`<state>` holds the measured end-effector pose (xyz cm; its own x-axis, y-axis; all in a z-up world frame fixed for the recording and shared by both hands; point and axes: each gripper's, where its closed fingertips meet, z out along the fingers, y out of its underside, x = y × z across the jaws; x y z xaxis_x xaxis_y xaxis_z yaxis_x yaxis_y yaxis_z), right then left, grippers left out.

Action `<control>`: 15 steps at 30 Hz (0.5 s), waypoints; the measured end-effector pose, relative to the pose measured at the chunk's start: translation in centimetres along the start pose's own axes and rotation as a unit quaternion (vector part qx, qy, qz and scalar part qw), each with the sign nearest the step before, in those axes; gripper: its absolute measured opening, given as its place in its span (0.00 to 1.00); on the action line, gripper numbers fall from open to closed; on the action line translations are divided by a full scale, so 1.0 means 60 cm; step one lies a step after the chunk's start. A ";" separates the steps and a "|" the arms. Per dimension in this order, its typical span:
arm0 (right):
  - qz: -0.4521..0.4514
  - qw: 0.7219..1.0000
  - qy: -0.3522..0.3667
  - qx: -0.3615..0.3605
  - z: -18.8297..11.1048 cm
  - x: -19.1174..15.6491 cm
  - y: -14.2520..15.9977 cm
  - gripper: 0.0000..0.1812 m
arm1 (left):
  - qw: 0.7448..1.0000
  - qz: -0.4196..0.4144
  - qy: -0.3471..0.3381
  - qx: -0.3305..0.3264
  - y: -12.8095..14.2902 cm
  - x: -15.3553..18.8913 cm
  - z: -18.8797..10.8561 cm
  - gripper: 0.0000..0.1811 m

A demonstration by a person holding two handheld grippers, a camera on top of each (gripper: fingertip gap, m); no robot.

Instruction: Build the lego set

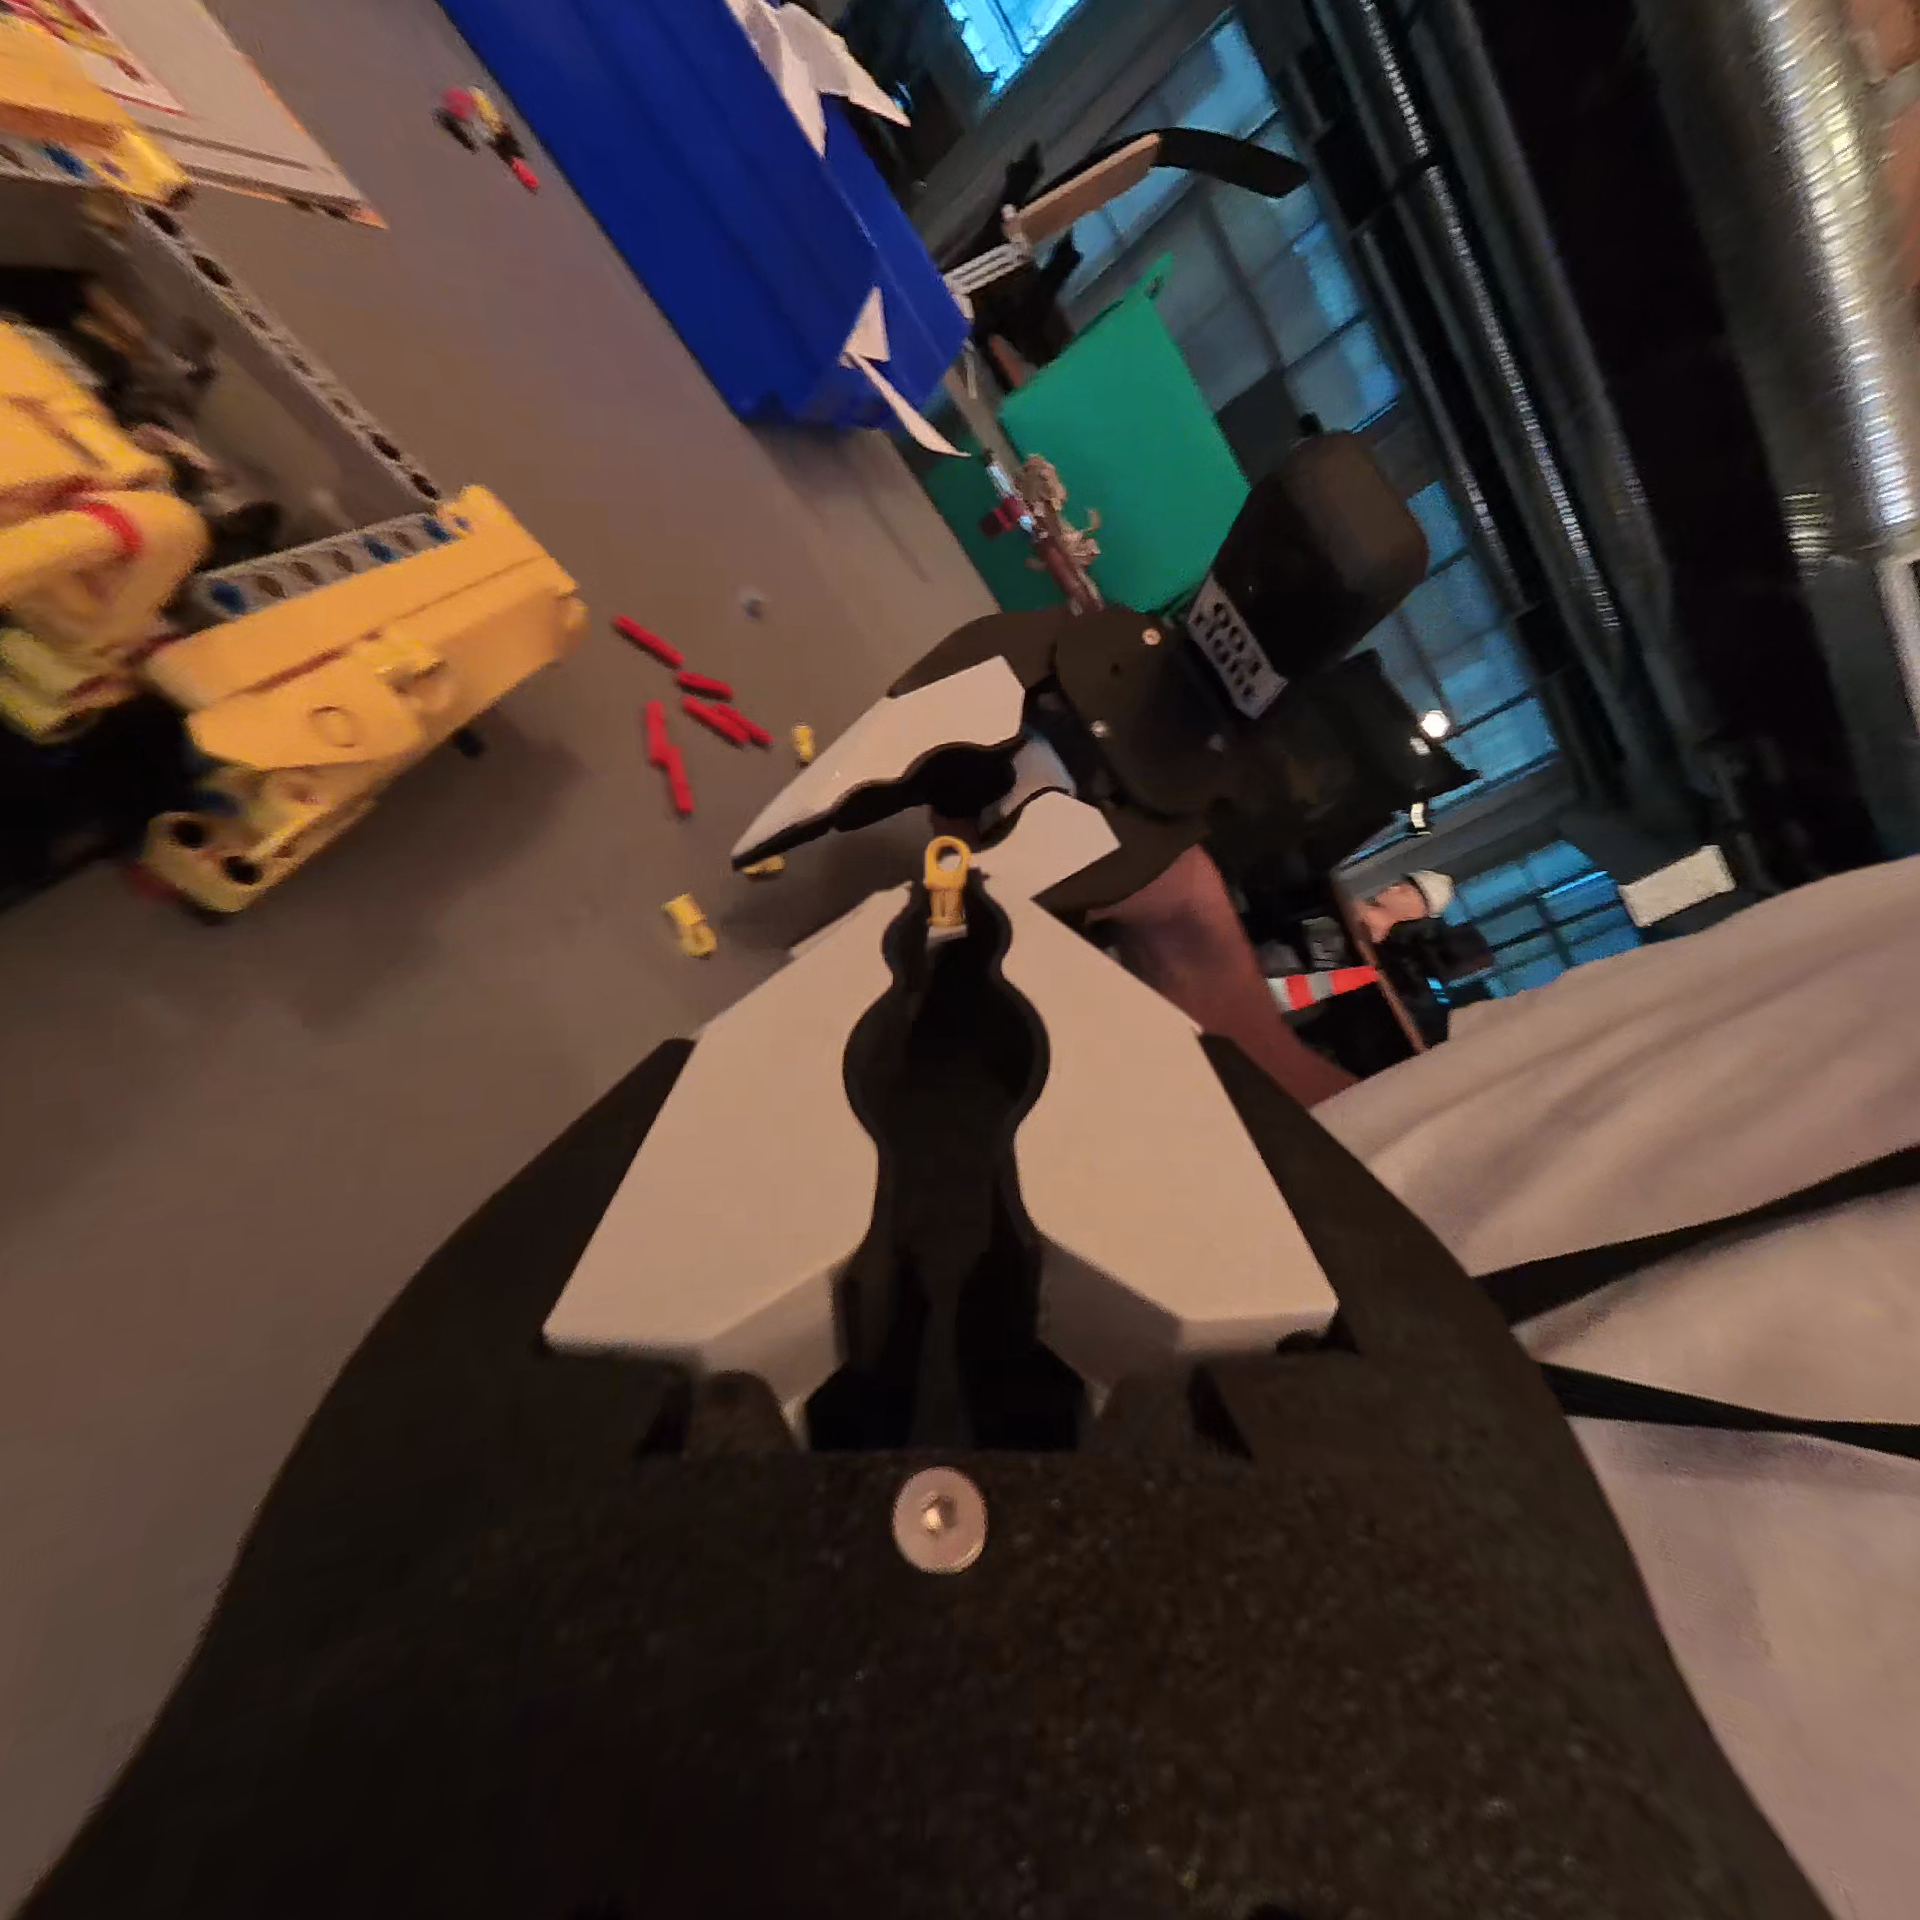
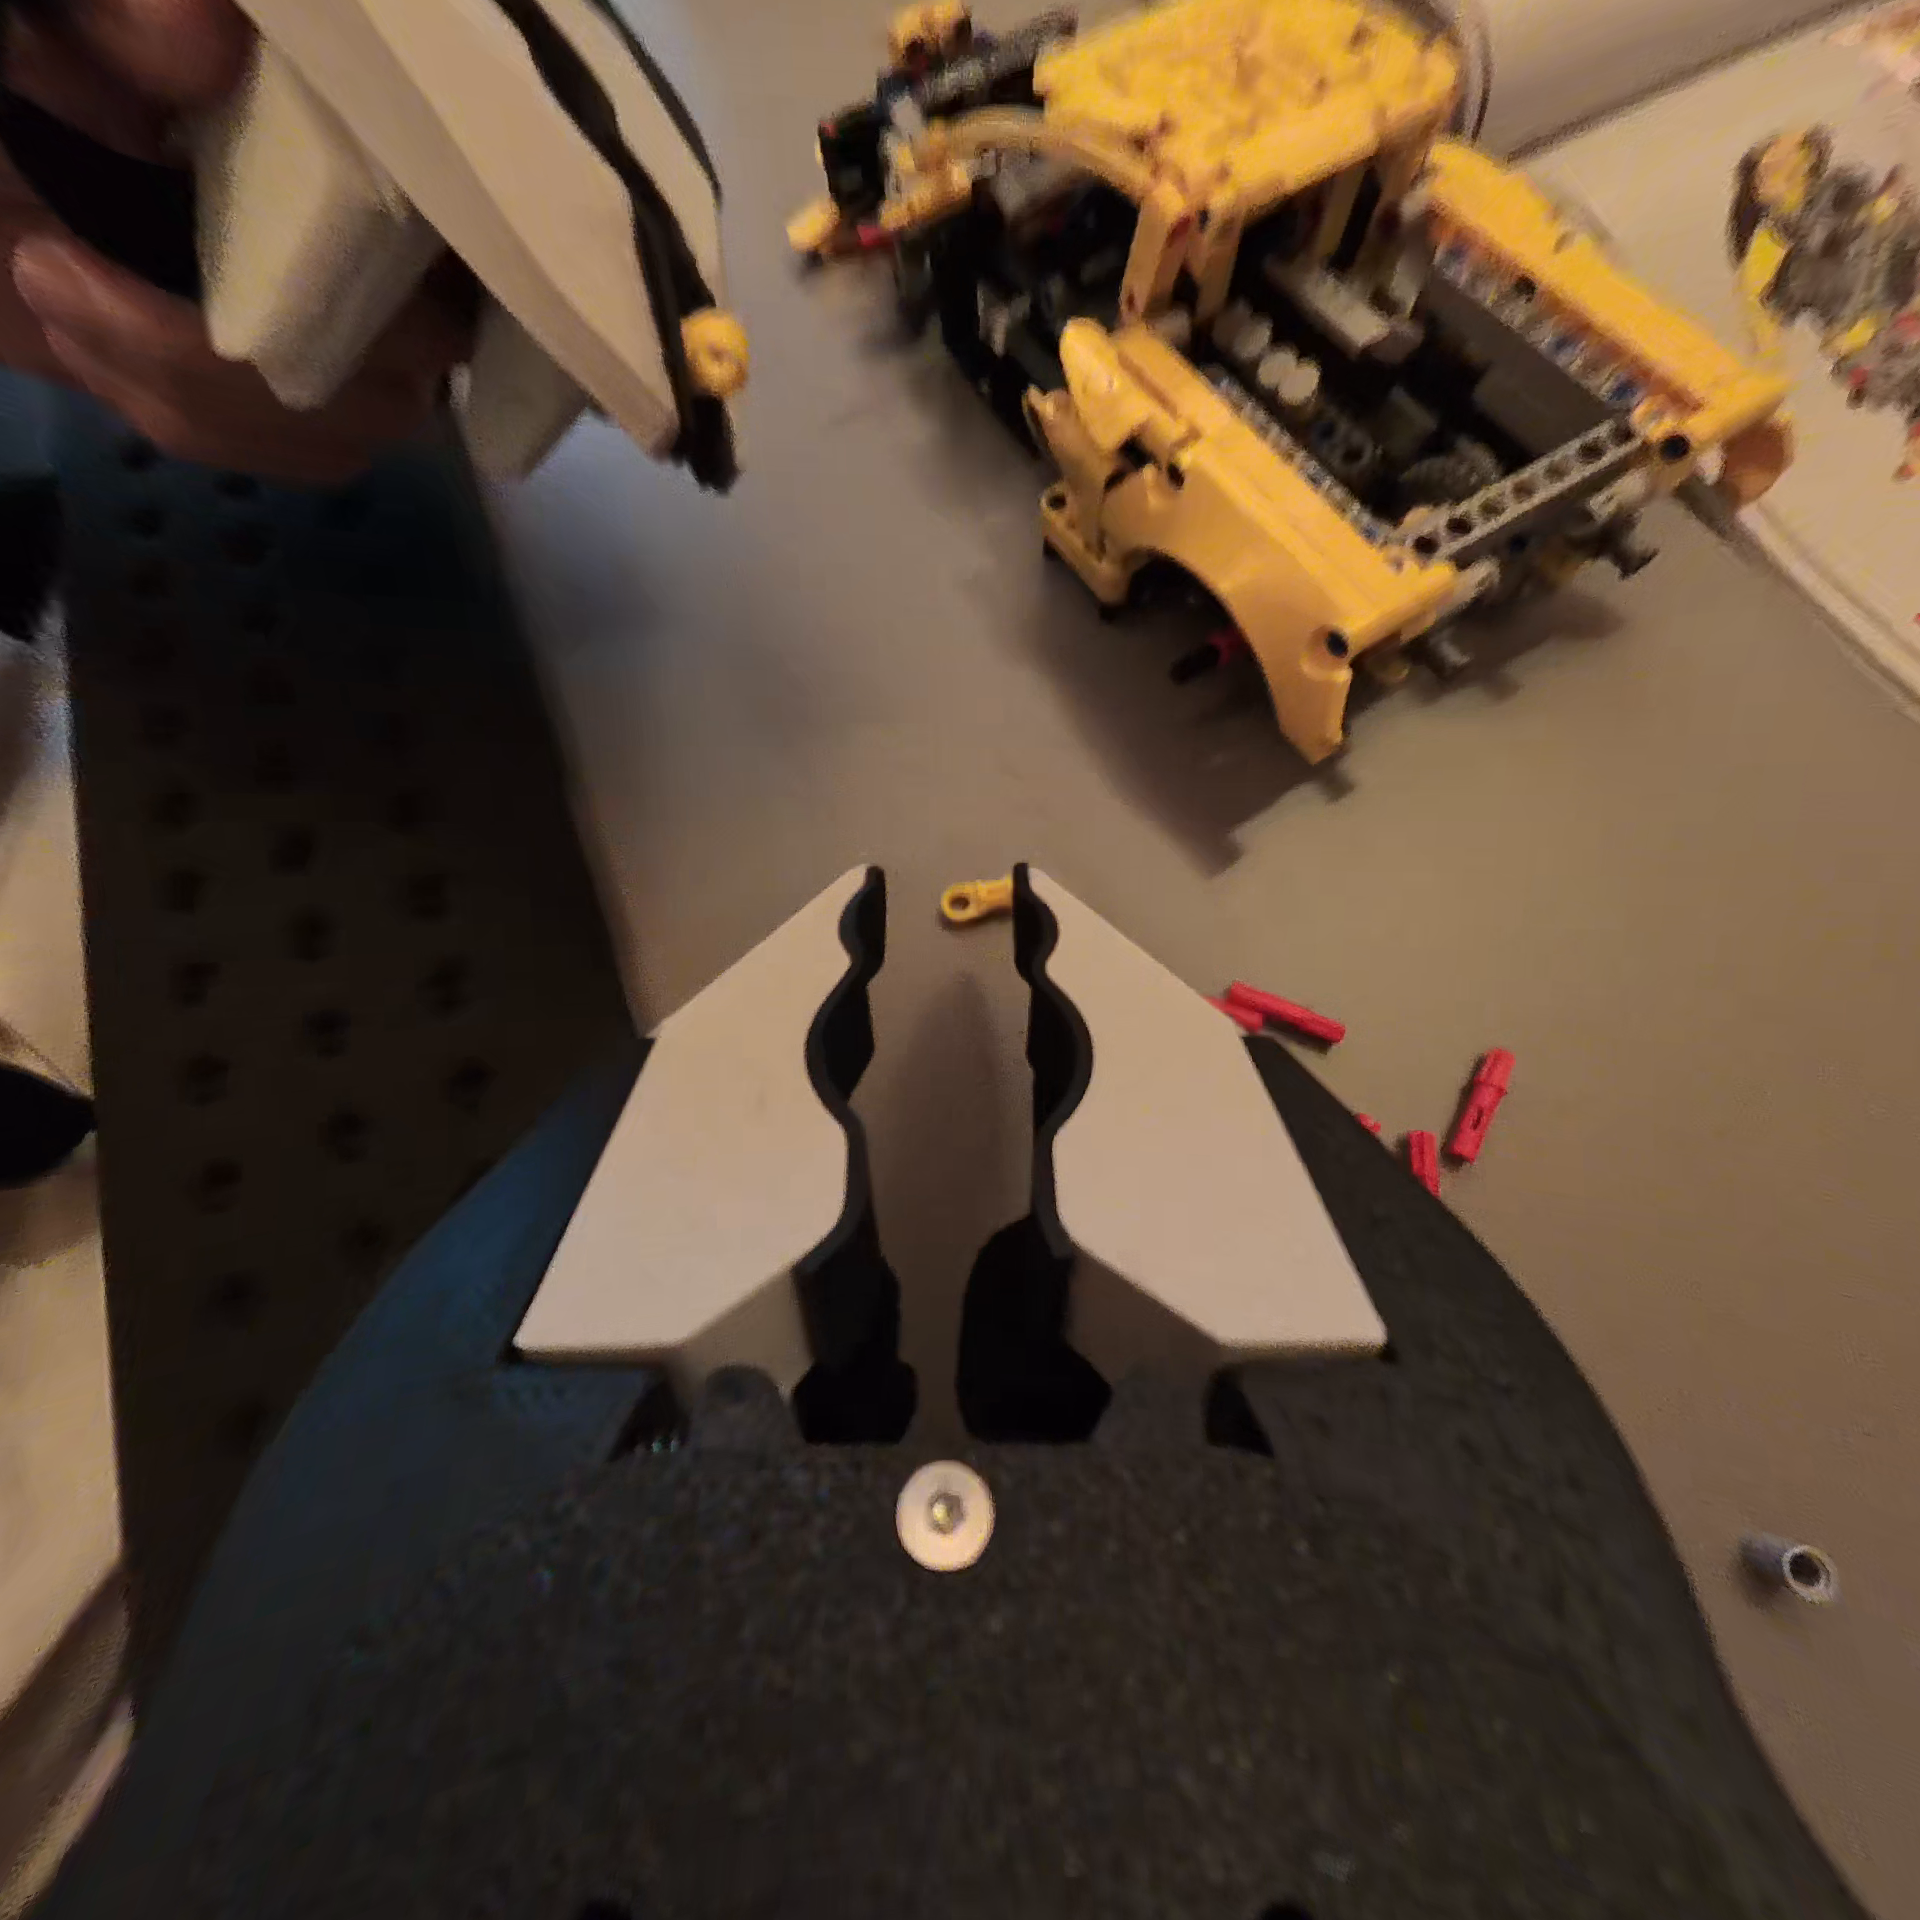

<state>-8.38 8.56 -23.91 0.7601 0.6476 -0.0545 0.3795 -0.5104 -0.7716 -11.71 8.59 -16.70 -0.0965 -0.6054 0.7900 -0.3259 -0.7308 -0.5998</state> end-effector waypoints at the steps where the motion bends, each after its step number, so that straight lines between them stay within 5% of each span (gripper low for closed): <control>1: -0.003 1.000 -0.005 -0.022 0.006 0.000 0.010 0.14 | 1.000 0.011 -0.011 0.002 0.000 -0.010 -0.004 0.04; 5: -0.026 0.998 0.001 -0.058 0.026 0.006 0.028 0.16 | 0.998 0.042 -0.053 -0.003 0.004 -0.039 -0.010 0.04; 10: -0.043 0.997 0.010 -0.056 0.029 0.011 0.026 0.12 | 0.971 0.141 -0.171 -0.087 0.032 -0.080 -0.006 0.04; 15: 0.024 0.998 0.003 -0.050 0.037 0.006 0.017 0.11 | 0.959 0.167 -0.188 -0.129 0.051 -0.088 0.005 0.04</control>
<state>-8.86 9.53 -26.14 0.7817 0.6176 -0.0865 0.3926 -0.5952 -0.7012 -11.92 9.46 -22.78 0.0949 -0.8985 0.4286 -0.5624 -0.4036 -0.7217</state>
